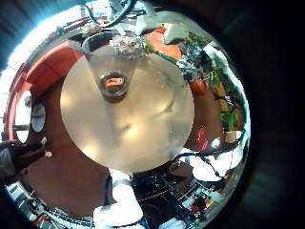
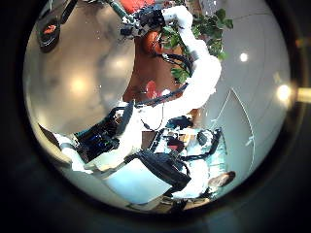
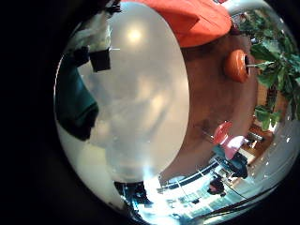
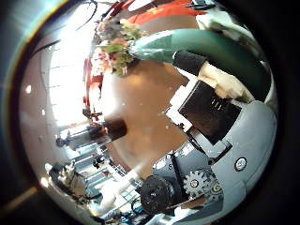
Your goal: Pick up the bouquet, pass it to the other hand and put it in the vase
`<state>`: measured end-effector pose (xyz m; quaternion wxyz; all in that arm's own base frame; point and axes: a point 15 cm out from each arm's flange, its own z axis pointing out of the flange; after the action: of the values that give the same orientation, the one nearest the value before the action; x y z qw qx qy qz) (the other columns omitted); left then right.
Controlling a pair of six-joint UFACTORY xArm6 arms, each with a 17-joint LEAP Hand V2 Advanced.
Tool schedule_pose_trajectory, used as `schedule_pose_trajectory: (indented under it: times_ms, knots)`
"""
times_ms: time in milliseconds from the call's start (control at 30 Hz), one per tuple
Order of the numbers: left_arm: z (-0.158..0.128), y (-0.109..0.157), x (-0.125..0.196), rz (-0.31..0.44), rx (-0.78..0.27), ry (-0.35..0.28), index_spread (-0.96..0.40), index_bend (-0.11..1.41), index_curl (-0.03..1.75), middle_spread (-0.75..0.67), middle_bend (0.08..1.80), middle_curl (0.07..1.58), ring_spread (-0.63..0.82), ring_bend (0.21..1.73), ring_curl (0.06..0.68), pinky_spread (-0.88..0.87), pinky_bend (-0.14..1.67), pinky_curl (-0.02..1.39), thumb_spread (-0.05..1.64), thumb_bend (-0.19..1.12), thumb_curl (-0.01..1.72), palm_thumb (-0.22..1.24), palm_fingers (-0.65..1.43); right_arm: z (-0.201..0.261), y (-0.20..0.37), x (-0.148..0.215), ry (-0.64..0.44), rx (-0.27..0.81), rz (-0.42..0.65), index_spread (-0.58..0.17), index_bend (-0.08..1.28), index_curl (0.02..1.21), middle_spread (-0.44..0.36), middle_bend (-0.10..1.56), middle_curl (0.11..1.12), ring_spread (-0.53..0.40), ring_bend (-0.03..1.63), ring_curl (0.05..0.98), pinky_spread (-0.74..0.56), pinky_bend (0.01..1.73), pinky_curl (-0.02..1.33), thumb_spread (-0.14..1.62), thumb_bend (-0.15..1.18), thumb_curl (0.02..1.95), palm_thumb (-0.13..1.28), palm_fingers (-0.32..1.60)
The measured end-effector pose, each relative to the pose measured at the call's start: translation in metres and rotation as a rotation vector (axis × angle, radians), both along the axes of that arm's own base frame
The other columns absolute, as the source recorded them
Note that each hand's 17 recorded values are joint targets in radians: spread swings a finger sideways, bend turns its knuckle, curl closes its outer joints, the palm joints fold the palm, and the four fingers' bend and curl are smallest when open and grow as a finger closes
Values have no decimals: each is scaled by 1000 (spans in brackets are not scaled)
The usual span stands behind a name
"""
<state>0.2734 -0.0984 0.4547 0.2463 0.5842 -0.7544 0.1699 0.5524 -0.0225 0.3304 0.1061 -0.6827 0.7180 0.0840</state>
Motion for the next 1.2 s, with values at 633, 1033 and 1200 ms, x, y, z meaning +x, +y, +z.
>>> schedule_pose_trajectory:
  times_ms: [633,1033,1200]
  knots:
    - [5,-3,-4,-7,-5,-4,185,186,389,407,196,344,584,461,200,529,180,255,1090,-23,334,408,143,18,8,-13,-14,47,17,-256,1050,896,-151,1279,810,-207,1387,689,-242,1233,774,905,-53,1003,891,1017]
    - [7,-3,-9,-10,1,-12,184,186,389,407,196,344,584,461,200,529,180,255,1090,-23,334,408,143,-109,13,-26,296,-43,37,-295,593,682,-126,914,639,-160,1149,548,-68,785,573,1005,-35,731,707,123]
    - [7,1,-7,4,-4,-8,180,186,389,407,196,344,584,461,200,529,180,255,1090,-23,334,408,143,-138,11,-18,315,-134,24,-273,528,632,-97,854,603,-142,1108,518,2,739,524,1019,-27,659,692,156]
